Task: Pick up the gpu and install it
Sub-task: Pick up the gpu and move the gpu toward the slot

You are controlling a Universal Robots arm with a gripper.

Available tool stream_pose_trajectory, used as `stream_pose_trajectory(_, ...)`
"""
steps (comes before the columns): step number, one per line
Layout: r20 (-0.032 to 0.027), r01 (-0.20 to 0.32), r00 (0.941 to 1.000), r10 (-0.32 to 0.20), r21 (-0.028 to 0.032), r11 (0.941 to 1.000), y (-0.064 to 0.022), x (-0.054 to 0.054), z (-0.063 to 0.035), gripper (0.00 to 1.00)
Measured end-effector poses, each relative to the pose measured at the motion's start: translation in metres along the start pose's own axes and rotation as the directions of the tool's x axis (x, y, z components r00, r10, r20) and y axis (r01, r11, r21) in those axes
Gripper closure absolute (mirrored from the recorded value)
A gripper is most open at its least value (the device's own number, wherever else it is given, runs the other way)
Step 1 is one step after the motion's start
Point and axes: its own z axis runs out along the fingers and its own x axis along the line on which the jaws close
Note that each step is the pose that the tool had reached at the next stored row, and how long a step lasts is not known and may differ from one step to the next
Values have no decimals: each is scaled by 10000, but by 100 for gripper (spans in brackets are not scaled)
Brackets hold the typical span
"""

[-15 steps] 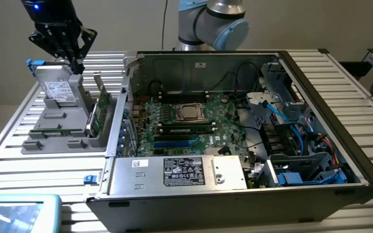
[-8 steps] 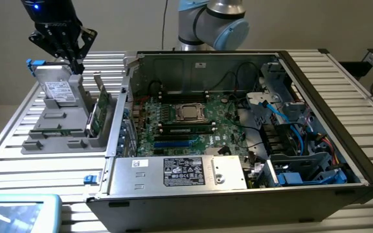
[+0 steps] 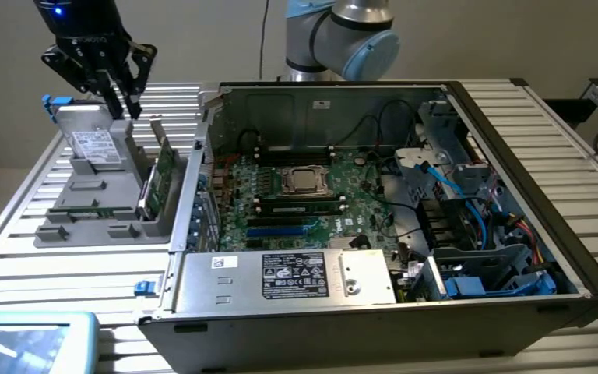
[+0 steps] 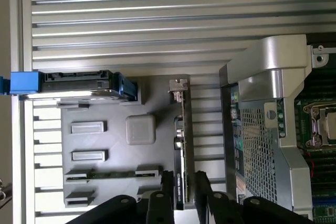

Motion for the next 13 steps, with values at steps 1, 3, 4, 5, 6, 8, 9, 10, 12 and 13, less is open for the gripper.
stream_pose_trajectory(1, 0, 1, 10000, -1, 0, 10000, 0, 0, 2, 63)
stream_pose_trajectory(3, -2, 53, 10000, -53, -2, 10000, -1, 1, 12, 63)
stream_pose_trajectory(4, -7, 169, 9999, -169, -5, 9999, -1, 1, 22, 56)
stream_pose_trajectory(5, -17, 333, 9994, -333, -7, 9994, -1, 2, 33, 56)
stream_pose_trajectory(6, -28, 519, 9987, -519, -11, 9987, -2, 2, 45, 56)
stream_pose_trajectory(8, -60, 878, 9961, -879, -19, 9961, -4, 2, 73, 56)
stream_pose_trajectory(9, -68, 981, 9952, -981, -24, 9952, -9, 1, 91, 56)
stream_pose_trajectory(10, -70, 992, 9950, -993, -25, 9951, -18, 1, 108, 56)
stream_pose_trajectory(12, -69, 958, 9954, -958, -25, 9954, -24, 6, 146, 56)
stream_pose_trajectory(13, -67, 919, 9957, -919, -24, 9958, -27, 8, 163, 56)
